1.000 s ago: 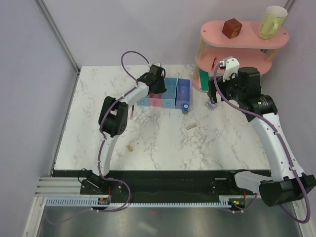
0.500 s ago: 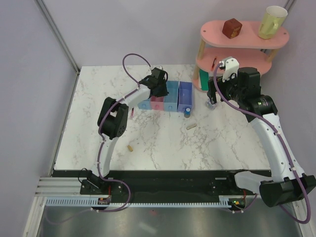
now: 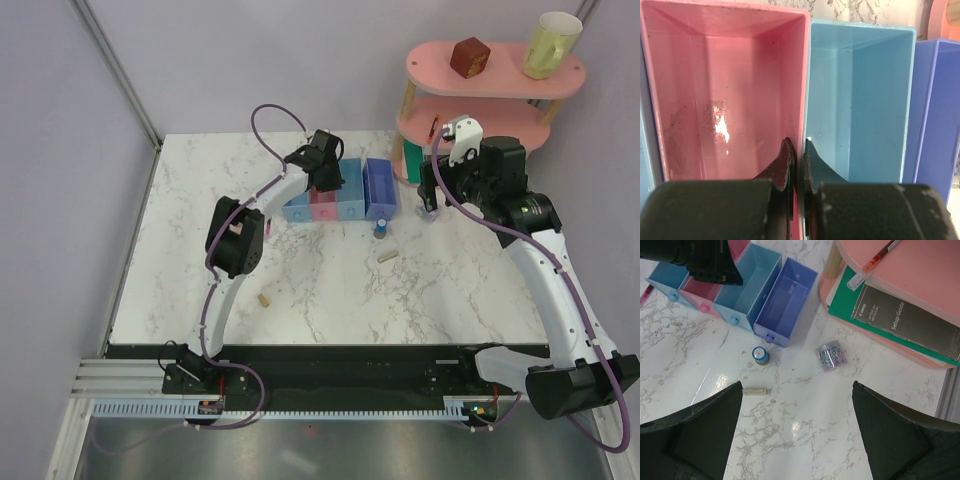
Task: Sort the stationery into containers
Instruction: Move the storage box to the center of the board, then pick up the stationery from the center of the board.
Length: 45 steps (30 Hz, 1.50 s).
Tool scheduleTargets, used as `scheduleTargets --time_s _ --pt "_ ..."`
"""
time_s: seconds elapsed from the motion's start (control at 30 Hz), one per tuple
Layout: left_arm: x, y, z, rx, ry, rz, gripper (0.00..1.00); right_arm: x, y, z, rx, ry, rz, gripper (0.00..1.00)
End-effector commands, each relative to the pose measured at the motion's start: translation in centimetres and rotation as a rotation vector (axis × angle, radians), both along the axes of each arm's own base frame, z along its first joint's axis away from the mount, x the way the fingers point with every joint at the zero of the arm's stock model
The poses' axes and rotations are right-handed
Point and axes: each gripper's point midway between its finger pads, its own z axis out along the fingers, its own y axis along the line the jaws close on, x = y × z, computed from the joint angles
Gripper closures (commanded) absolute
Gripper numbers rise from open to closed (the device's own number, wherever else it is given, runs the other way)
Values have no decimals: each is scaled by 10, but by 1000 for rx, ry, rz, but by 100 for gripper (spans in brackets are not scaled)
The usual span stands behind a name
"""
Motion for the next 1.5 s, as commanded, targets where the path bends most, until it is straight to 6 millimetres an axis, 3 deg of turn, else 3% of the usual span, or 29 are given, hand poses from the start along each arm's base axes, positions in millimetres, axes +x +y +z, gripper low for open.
scheduleTargets --time_s 0.0,0.07,0.2,0.3,0.47,0.63,0.8,0.93,1.2,1.33,1.37,1.47 --pt "-51 11 -85 20 318 41 98 0 5 21 29 -45 9 2" --pt "-51 14 -85 44 306 20 94 1 5 20 28 -44 7 2" --pt "-52 23 -87 95 295 -30 66 -1 6 16 30 -33 10 2" --pt "-55 32 -88 135 296 -46 53 -3 8 2 28 1 15 2" --pt "-52 48 -77 182 265 -48 43 -4 15 -24 32 68 45 2" --pt "-43 50 -42 160 203 -70 38 6 26 -62 27 155 71 2" --pt "-37 46 -2 143 122 -119 38 21 38 -85 32 179 84 4" --pt "-39 34 33 82 69 -194 36 22 49 -104 9 198 112 5" --pt "-43 14 59 -24 52 -258 31 15 67 -139 -18 254 168 5" --pt "-44 3 89 -69 -11 -339 30 14 70 -158 -48 300 185 5" --pt "-42 5 105 -54 -65 -369 30 15 70 -168 -61 324 183 6" --pt "-39 14 125 -1 -145 -415 28 21 71 -179 -66 346 178 8"
